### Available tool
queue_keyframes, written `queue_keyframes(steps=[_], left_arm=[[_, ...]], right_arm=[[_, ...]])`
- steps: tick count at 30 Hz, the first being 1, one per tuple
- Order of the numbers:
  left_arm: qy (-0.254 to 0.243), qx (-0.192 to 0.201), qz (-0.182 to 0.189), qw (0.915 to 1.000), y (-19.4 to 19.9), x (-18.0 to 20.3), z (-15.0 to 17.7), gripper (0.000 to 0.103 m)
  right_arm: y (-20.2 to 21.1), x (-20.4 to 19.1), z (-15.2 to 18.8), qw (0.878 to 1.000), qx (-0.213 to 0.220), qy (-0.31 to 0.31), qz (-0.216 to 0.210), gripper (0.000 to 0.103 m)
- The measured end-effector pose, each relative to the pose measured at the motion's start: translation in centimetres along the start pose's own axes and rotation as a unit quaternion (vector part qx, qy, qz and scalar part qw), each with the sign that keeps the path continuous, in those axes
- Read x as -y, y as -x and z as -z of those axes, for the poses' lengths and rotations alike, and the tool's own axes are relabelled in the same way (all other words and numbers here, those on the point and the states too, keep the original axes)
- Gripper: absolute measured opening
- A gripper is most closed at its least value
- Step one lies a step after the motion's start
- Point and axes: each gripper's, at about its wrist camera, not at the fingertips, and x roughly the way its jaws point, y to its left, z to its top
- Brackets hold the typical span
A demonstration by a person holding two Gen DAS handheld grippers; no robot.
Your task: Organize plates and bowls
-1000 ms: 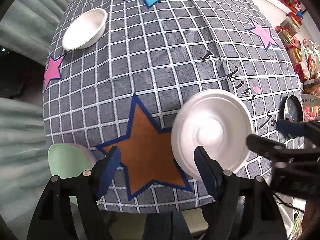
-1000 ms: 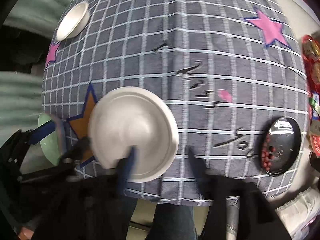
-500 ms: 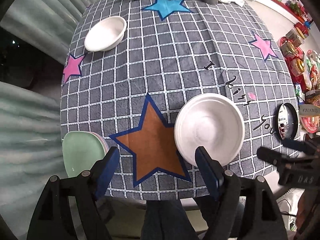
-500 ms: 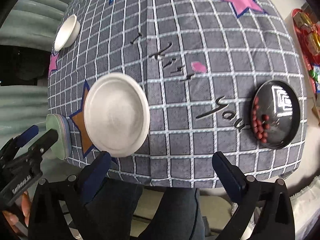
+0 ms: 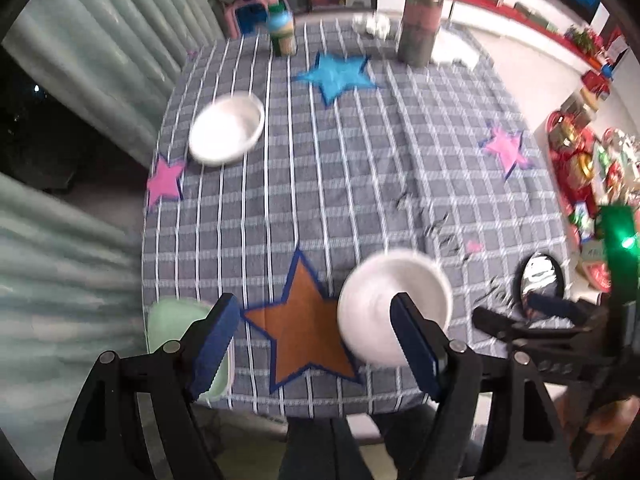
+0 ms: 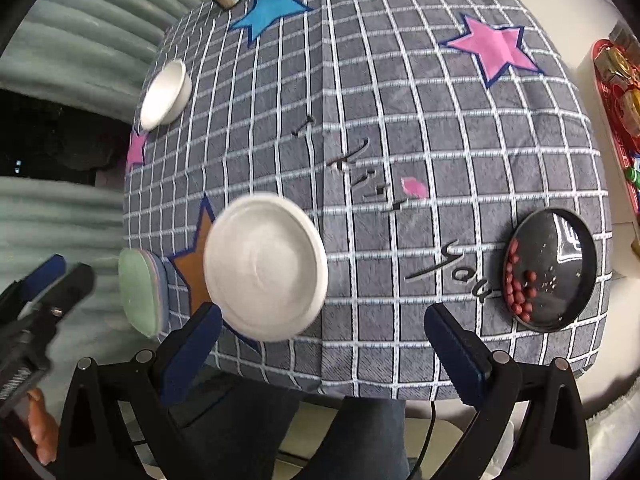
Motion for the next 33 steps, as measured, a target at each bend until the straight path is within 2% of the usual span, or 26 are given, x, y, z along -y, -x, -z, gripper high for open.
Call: queue_keyframes(steps=[6, 13, 21, 25, 29, 33], left_arm=[[-0.01, 0.045, 0.005, 0.9989, 2.1, -0.6, -4.2, 0.081], [-0.01, 0.055, 0.015, 0.9983, 0.0, -5.5, -8.2, 0.081], [0.01, -0.005, 0.007, 0.9999, -7.6, -14.3, -11.1, 0.081], [0.038, -0.027, 0.01, 0.9988, -11.5, -19.1, -12.5, 0.081], [0.062, -0.044, 0.004, 0.9971, -14.8, -22.5, -13.9, 0.081], [0.075, -0.057, 0.013, 0.9955, -17.4, -24.0, -15.3, 0.081]], right_arm=[[1.4, -0.9, -2.5, 1.0, 0.025, -0.013, 0.002, 0.102], [0.6, -3.2, -5.5, 0.999, 0.026, -0.025, 0.036, 0.102], [-3.4, -8.7, -9.1, 0.997, -0.008, -0.03, 0.073, 0.102], [-6.1, -12.6, -11.5, 0.995, -0.031, -0.008, 0.091, 0.102], [-8.7, -16.6, -14.1, 0.994, -0.044, 0.022, 0.101, 0.102], [-11.0, -19.5, -16.8, 0.992, -0.045, 0.04, 0.107, 0.102]])
